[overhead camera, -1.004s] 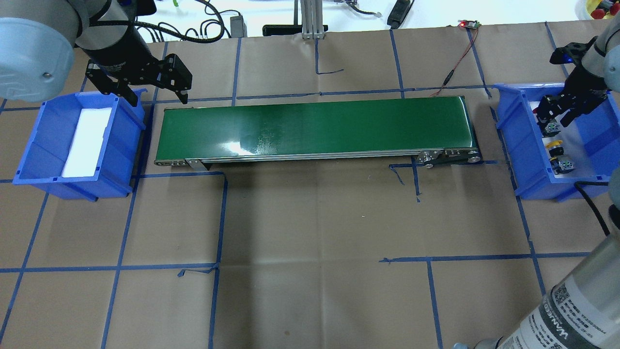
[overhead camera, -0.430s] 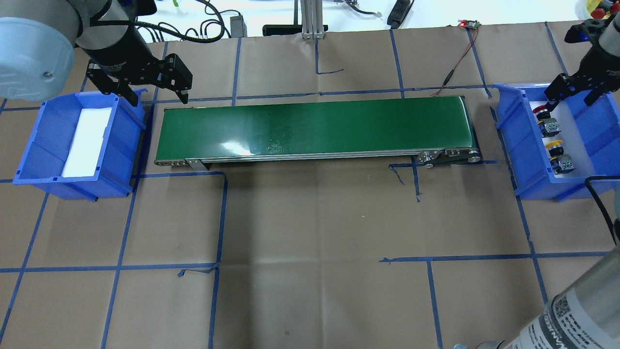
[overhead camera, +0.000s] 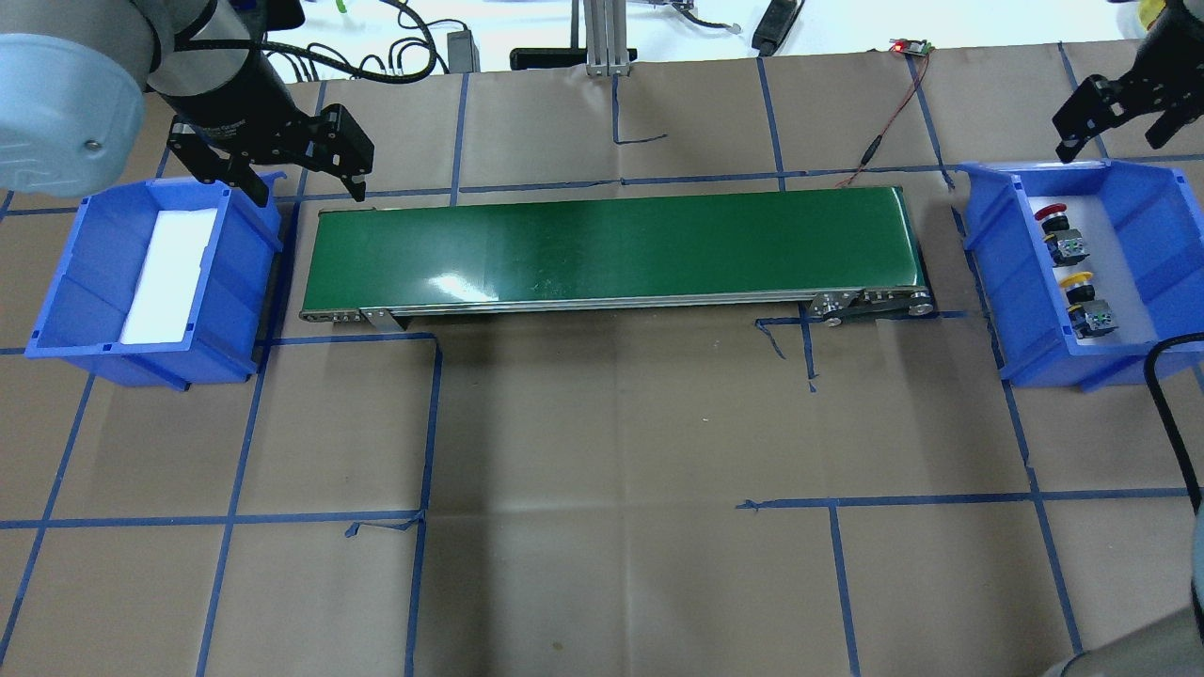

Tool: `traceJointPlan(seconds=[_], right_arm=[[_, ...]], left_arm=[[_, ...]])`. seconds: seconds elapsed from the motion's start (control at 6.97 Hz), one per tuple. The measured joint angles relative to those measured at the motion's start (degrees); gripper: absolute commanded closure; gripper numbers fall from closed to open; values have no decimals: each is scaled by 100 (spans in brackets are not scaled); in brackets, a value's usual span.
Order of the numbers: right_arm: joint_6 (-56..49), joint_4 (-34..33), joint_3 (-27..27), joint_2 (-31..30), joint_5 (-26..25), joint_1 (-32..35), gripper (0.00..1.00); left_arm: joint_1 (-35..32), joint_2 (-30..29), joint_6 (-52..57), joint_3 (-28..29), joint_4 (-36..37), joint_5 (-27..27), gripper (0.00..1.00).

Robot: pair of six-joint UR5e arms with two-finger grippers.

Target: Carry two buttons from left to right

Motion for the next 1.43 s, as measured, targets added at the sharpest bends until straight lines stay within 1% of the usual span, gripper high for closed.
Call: traceJointPlan(seconds=[0.14,0.43,0.57,0.72,0.86,1.0,1.43], right_arm=[[522,91,82,-459,48,511,0],[2040,164,487,-1199,376,1530,0],[2561,224,770,-1501,456,1893,0],[2854,352,1046,-1832,487,2134,0],[2964,569,1232,-2087,496,2245,0],[3003,799,1301,-2251,533,2284,0],[3024,971,1314,-2332,630,2302,0]], left_arm=[[0,-1,0,0,-2,0,0],[0,6,0,0,0,0,0],[0,9,2,-2,-2,0,0],[0,15,4,-6,-4,0,0],[0,20,4,-8,-2,0,0],[0,22,7,-8,-1,0,0],[0,22,5,-1,0,0,0]])
